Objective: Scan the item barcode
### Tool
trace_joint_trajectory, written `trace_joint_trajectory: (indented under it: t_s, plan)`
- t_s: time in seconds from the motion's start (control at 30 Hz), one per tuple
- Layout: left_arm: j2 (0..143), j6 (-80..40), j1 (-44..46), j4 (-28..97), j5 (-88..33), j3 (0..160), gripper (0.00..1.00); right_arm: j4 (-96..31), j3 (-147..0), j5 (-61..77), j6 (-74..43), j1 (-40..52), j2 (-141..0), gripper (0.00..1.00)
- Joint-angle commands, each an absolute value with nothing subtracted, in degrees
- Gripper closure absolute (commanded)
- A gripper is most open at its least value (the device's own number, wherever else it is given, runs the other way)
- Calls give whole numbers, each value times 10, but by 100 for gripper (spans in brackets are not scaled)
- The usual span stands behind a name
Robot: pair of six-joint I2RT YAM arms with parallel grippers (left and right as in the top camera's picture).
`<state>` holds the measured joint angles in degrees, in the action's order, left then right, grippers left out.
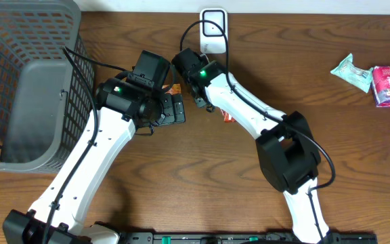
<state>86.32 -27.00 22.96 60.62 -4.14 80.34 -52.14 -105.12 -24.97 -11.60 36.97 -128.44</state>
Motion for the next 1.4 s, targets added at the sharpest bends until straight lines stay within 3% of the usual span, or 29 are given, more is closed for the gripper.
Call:
trace_joint_trajectory:
  t_s: [0.0,0.33,0.67,0.87,1.07,1.17,1.37]
  plan:
    - [865,-267,228,608,-38,805,2,-521,-1044,-282,-124,368,-1315,47]
    - [865,-267,228,608,-38,805,2,-551,-1042,-331,-124,368,-1355,47]
    - [865,-267,228,608,-38,805,2,-546,-1020,-331,-124,369,-1380,54]
    - [865,-267,228,608,-38,805,2,-545,-1020,-327,-123,368,-1408,66]
    - [865,-267,228,608,-38,805,2,-578,-1050,-317,-123,367,-1405,96]
    - [865,-267,228,608,-38,805,2,-617,-1107,-256,-114,357,-1401,99]
    - [865,-267,228,608,-38,805,2,-706,-1275,93,-44,277,-1401,99]
